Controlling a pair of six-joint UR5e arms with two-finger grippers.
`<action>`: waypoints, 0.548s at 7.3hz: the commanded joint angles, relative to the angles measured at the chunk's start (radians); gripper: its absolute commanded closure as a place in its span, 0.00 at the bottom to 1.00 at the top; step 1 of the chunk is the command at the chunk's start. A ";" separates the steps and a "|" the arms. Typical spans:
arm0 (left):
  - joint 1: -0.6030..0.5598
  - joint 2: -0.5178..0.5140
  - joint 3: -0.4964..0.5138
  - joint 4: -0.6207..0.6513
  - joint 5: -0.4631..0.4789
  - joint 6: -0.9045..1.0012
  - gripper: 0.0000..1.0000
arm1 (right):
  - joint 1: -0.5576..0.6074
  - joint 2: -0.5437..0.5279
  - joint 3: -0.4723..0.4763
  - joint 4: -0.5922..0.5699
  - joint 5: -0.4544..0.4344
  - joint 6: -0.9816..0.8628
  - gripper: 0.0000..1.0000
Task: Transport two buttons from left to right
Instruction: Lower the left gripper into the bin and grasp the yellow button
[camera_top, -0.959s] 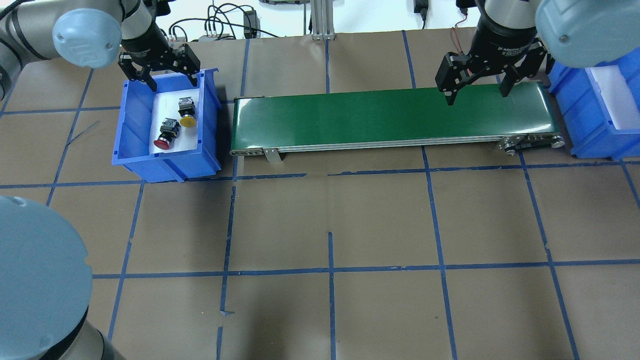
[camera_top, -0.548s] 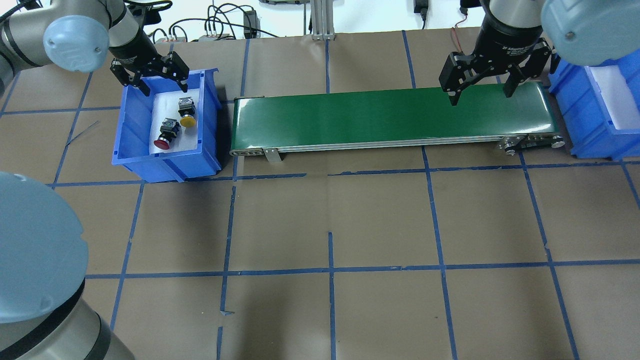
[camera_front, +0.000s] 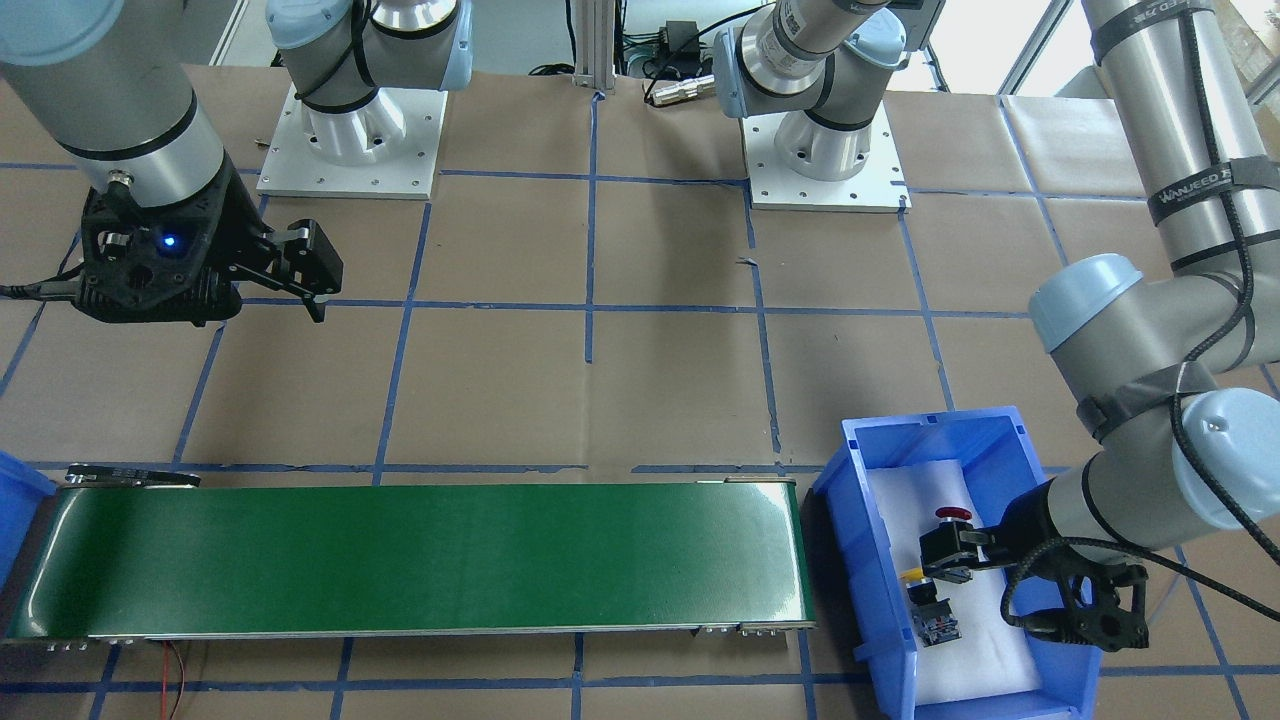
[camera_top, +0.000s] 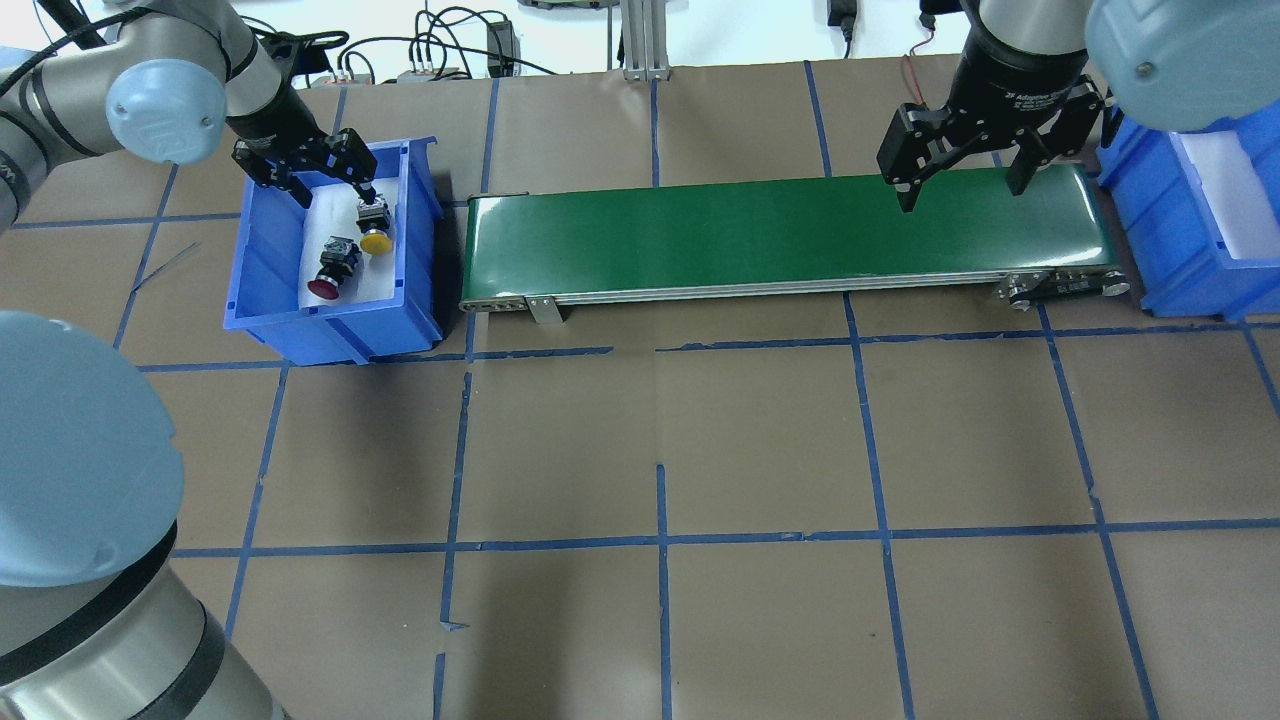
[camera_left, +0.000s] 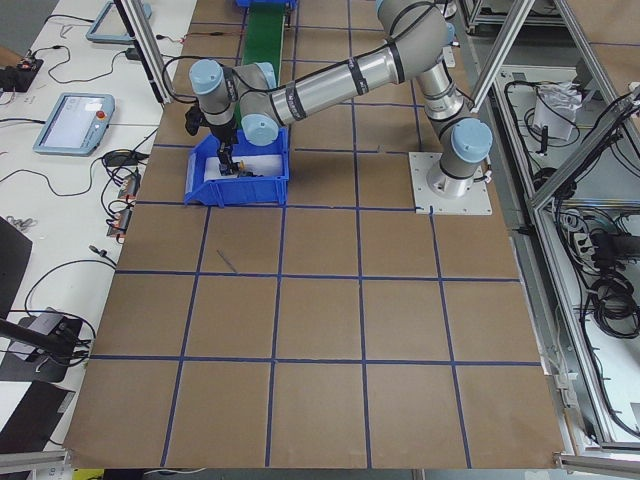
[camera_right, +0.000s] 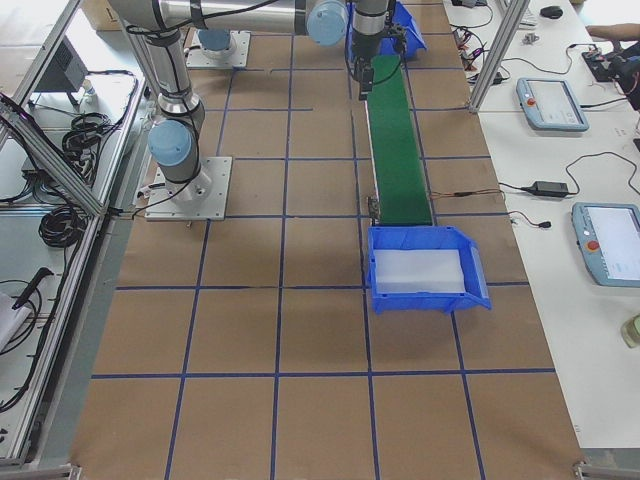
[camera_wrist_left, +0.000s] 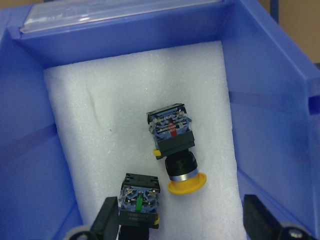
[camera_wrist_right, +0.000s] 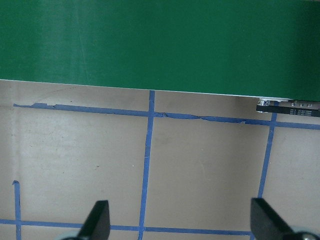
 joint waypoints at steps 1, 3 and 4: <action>-0.001 -0.024 0.000 0.009 0.006 -0.004 0.22 | -0.001 0.000 -0.002 0.002 0.003 -0.001 0.00; -0.007 -0.034 -0.002 0.020 0.001 -0.064 0.27 | -0.001 0.000 0.004 0.005 0.004 -0.001 0.00; -0.010 -0.052 0.008 0.035 -0.001 -0.108 0.28 | -0.001 0.000 0.008 0.005 0.004 -0.001 0.00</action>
